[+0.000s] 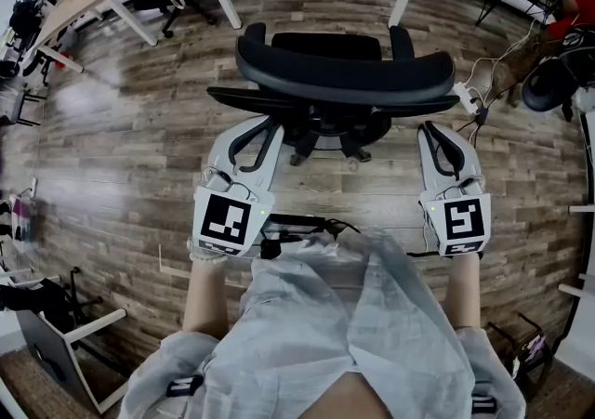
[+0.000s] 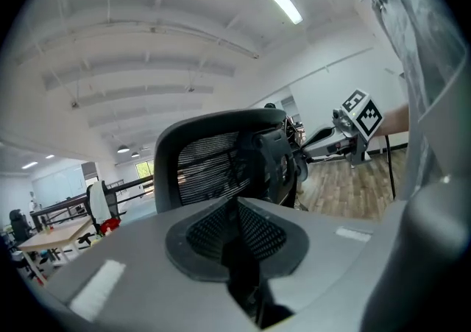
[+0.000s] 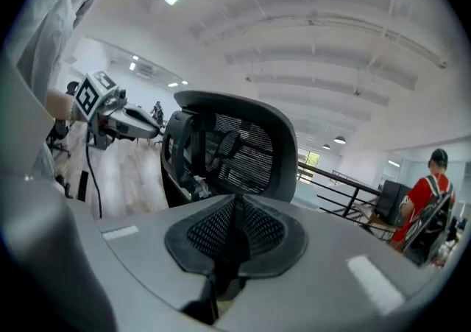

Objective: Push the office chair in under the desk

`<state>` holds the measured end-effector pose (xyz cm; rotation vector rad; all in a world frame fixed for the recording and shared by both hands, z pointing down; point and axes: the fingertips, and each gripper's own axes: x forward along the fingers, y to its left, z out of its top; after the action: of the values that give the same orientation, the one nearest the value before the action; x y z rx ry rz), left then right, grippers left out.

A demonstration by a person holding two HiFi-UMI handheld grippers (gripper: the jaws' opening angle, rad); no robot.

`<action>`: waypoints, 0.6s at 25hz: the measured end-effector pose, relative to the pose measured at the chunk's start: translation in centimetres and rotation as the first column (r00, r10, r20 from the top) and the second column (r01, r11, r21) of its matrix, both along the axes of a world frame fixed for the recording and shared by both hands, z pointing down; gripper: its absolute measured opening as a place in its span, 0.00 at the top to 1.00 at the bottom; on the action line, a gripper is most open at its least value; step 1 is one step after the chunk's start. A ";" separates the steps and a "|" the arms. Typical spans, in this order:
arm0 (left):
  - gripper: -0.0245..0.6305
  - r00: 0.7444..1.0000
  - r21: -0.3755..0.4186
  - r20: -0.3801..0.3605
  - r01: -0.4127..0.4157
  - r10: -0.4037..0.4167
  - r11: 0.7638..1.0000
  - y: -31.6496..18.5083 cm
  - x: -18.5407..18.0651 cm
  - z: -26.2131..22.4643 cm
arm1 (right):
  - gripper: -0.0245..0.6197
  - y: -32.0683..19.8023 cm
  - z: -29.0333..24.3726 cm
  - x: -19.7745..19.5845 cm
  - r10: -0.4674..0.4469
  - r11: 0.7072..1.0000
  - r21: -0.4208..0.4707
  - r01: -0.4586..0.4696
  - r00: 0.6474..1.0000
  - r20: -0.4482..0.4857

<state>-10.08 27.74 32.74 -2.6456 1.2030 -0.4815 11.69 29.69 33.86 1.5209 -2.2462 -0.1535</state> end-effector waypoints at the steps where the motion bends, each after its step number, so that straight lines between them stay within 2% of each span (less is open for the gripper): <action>1: 0.95 1.000 0.001 0.013 0.013 -0.013 1.000 -0.2 -0.3 0.1 | 0.92 -0.3 0.0 0.2 -0.005 1.000 0.001 0.005 0.999 -0.042; 5: 0.93 0.993 -0.015 0.107 0.044 -0.043 0.999 -1.3 -1.7 0.9 | 0.80 -1.4 0.8 0.8 -0.031 0.999 -0.014 0.029 0.981 -0.190; 10: 0.78 0.967 -0.019 0.252 0.035 -0.029 0.999 -2.6 -3.1 2.1 | 0.64 -2.8 2.9 1.7 -0.074 0.995 -0.082 0.048 0.931 -0.356; 12: 0.73 0.941 -0.017 0.339 0.012 -0.006 1.000 -3.3 -3.5 2.9 | 0.62 -3.4 3.7 2.2 -0.098 0.993 -0.107 0.057 0.900 -0.425; 15: 0.72 0.874 -0.016 0.484 -0.031 0.035 0.999 -4.0 -4.0 4.2 | 0.60 -4.0 4.9 2.8 -0.139 0.986 -0.150 0.071 0.844 -0.518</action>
<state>-14.03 23.77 36.95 -2.3305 0.9900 -1.0678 14.44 25.65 38.80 1.1148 -1.8512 -0.4035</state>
